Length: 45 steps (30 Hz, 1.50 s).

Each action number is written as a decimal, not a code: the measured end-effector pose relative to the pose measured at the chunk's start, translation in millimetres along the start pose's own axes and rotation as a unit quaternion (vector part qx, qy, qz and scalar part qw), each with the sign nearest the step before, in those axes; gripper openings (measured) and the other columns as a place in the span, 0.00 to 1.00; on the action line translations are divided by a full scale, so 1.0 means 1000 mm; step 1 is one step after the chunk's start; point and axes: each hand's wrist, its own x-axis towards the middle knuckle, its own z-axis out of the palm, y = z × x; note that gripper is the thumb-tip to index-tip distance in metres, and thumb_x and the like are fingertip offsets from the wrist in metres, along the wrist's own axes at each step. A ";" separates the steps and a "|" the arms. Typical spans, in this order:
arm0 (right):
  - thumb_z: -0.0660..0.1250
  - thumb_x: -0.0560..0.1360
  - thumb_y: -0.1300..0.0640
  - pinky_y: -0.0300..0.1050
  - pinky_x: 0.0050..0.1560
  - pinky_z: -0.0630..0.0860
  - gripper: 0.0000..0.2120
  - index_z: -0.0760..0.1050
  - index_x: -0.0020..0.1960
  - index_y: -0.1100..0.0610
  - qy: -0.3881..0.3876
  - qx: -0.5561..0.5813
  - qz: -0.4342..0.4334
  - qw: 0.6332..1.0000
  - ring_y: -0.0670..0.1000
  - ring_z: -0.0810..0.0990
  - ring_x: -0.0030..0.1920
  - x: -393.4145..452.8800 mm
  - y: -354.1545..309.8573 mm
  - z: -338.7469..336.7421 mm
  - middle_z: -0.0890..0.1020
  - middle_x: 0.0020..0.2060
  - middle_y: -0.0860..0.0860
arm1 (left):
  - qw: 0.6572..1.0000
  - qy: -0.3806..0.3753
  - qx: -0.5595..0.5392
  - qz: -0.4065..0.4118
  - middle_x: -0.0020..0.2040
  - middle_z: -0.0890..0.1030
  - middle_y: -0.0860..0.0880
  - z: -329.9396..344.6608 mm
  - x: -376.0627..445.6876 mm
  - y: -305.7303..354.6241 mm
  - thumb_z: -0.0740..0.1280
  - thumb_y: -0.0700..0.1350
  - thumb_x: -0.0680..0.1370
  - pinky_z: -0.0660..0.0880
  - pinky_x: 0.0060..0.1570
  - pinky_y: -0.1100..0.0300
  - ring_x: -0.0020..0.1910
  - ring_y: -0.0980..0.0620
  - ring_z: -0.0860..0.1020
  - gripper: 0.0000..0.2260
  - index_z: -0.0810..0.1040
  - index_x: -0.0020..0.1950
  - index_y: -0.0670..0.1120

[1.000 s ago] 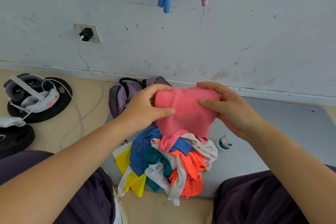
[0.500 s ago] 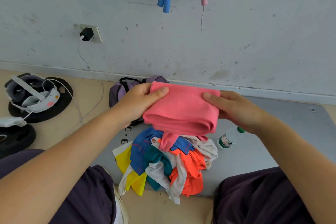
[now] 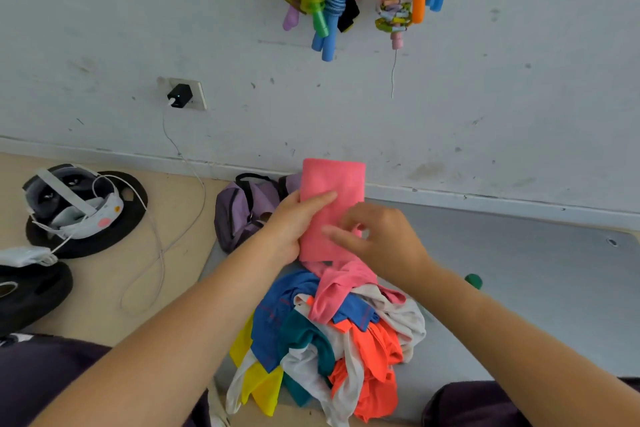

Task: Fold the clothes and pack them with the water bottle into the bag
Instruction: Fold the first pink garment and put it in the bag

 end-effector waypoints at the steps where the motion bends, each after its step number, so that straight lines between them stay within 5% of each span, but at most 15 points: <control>1: 0.73 0.73 0.47 0.43 0.38 0.72 0.14 0.75 0.40 0.58 0.050 0.029 0.054 0.997 0.50 0.75 0.35 0.008 0.011 0.005 0.78 0.35 0.50 | 1.000 0.015 -0.010 0.009 0.54 0.84 0.41 -0.006 0.011 -0.008 0.71 0.46 0.77 0.80 0.53 0.48 0.53 0.43 0.83 0.18 0.77 0.65 0.43; 3: 0.72 0.73 0.47 0.39 0.39 0.73 0.15 0.74 0.47 0.57 0.134 0.083 0.189 0.969 0.48 0.76 0.37 0.027 0.042 0.014 0.78 0.38 0.51 | 0.999 0.021 -0.044 0.016 0.55 0.84 0.42 -0.017 0.031 -0.025 0.72 0.45 0.76 0.81 0.50 0.49 0.53 0.45 0.83 0.16 0.77 0.63 0.45; 6: 0.72 0.69 0.37 0.44 0.47 0.81 0.29 0.74 0.58 0.58 -0.019 0.303 0.361 0.882 0.50 0.83 0.46 0.042 0.088 0.043 0.82 0.49 0.54 | 0.997 -0.015 -0.076 0.001 0.55 0.84 0.42 -0.028 0.059 -0.052 0.73 0.46 0.73 0.81 0.46 0.52 0.53 0.45 0.83 0.18 0.77 0.62 0.45; 9: 0.74 0.64 0.39 0.49 0.52 0.81 0.31 0.78 0.58 0.58 -0.134 0.426 0.390 0.805 0.53 0.85 0.52 0.035 0.127 0.091 0.85 0.52 0.55 | 0.997 -0.038 -0.039 -0.046 0.56 0.84 0.42 -0.037 0.088 -0.087 0.73 0.50 0.73 0.81 0.49 0.51 0.53 0.45 0.83 0.19 0.79 0.62 0.45; 13: 0.77 0.62 0.46 0.57 0.57 0.79 0.29 0.78 0.59 0.58 -0.074 0.420 0.420 0.801 0.55 0.84 0.53 0.027 0.185 0.136 0.85 0.53 0.56 | 0.990 0.065 0.099 -0.074 0.52 0.84 0.43 -0.073 0.131 -0.125 0.69 0.52 0.78 0.82 0.50 0.52 0.49 0.48 0.83 0.10 0.82 0.52 0.46; 16: 0.76 0.66 0.52 0.58 0.58 0.79 0.24 0.78 0.59 0.57 -0.057 0.425 0.438 0.790 0.56 0.84 0.54 0.027 0.226 0.152 0.85 0.51 0.55 | 0.917 0.205 0.337 0.053 0.50 0.82 0.48 -0.120 0.161 -0.147 0.71 0.46 0.76 0.77 0.55 0.52 0.51 0.50 0.79 0.05 0.81 0.49 0.47; 19: 0.76 0.64 0.50 0.53 0.56 0.79 0.27 0.77 0.60 0.57 -0.065 0.441 0.423 0.789 0.53 0.84 0.54 0.040 0.249 0.167 0.85 0.53 0.53 | 0.818 0.156 0.534 0.144 0.60 0.79 0.45 -0.152 0.192 -0.161 0.71 0.47 0.76 0.69 0.64 0.49 0.63 0.44 0.74 0.14 0.80 0.59 0.43; 22: 0.75 0.66 0.52 0.52 0.57 0.79 0.25 0.77 0.61 0.58 -0.073 0.478 0.403 0.777 0.54 0.83 0.56 0.063 0.257 0.188 0.85 0.54 0.55 | 0.756 0.072 0.642 0.108 0.68 0.75 0.48 -0.164 0.220 -0.167 0.64 0.56 0.80 0.56 0.73 0.44 0.72 0.47 0.68 0.20 0.75 0.67 0.46; 25: 0.76 0.66 0.51 0.52 0.57 0.79 0.24 0.78 0.60 0.57 -0.089 0.494 0.387 0.774 0.55 0.83 0.56 0.090 0.255 0.214 0.84 0.54 0.55 | 0.701 0.082 0.694 0.140 0.47 0.83 0.48 -0.174 0.231 -0.168 0.58 0.58 0.81 0.60 0.69 0.51 0.53 0.47 0.78 0.19 0.81 0.52 0.46; 28: 0.76 0.69 0.47 0.45 0.50 0.81 0.18 0.80 0.56 0.52 -0.122 0.439 0.375 0.807 0.50 0.84 0.52 0.113 0.251 0.238 0.86 0.51 0.50 | 0.699 0.118 0.691 0.139 0.39 0.82 0.44 -0.186 0.228 -0.167 0.55 0.59 0.82 0.66 0.39 0.56 0.42 0.42 0.79 0.23 0.80 0.43 0.44; 30: 0.75 0.70 0.44 0.37 0.42 0.79 0.14 0.80 0.52 0.49 -0.165 0.336 0.353 0.858 0.45 0.85 0.46 0.123 0.251 0.252 0.86 0.45 0.45 | 0.700 0.083 0.707 0.060 0.45 0.83 0.45 -0.194 0.229 -0.173 0.50 0.64 0.80 0.65 0.36 0.56 0.44 0.44 0.79 0.27 0.80 0.49 0.47; 34: 0.70 0.74 0.44 0.47 0.54 0.76 0.21 0.76 0.60 0.56 -0.235 0.085 0.316 0.915 0.53 0.80 0.53 0.124 0.268 0.271 0.81 0.54 0.52 | 0.693 0.011 0.710 -0.121 0.70 0.74 0.44 -0.206 0.240 -0.187 0.46 0.73 0.76 0.69 0.51 0.54 0.64 0.44 0.74 0.38 0.72 0.71 0.49; 37: 0.66 0.77 0.44 0.47 0.56 0.70 0.23 0.73 0.63 0.60 -0.254 -0.064 0.277 0.925 0.58 0.77 0.59 0.112 0.282 0.270 0.79 0.60 0.57 | 0.712 -0.008 0.686 -0.148 0.79 0.58 0.46 -0.213 0.244 -0.202 0.48 0.74 0.75 0.64 0.68 0.49 0.76 0.44 0.61 0.40 0.56 0.79 0.49; 41: 0.55 0.79 0.37 0.51 0.65 0.64 0.25 0.70 0.67 0.53 -0.274 -0.302 0.196 0.892 0.54 0.78 0.61 0.099 0.298 0.262 0.81 0.59 0.52 | 0.681 0.050 0.730 -0.024 0.72 0.72 0.46 -0.218 0.244 -0.209 0.48 0.73 0.75 0.59 0.67 0.45 0.68 0.46 0.71 0.38 0.53 0.78 0.51; 45: 0.55 0.80 0.39 0.52 0.65 0.60 0.24 0.66 0.71 0.49 -0.230 -0.264 0.201 0.915 0.54 0.76 0.62 0.109 0.294 0.235 0.80 0.61 0.52 | 0.665 0.100 0.739 0.051 0.54 0.83 0.46 -0.204 0.243 -0.187 0.46 0.71 0.75 0.60 0.65 0.43 0.54 0.44 0.80 0.37 0.46 0.78 0.51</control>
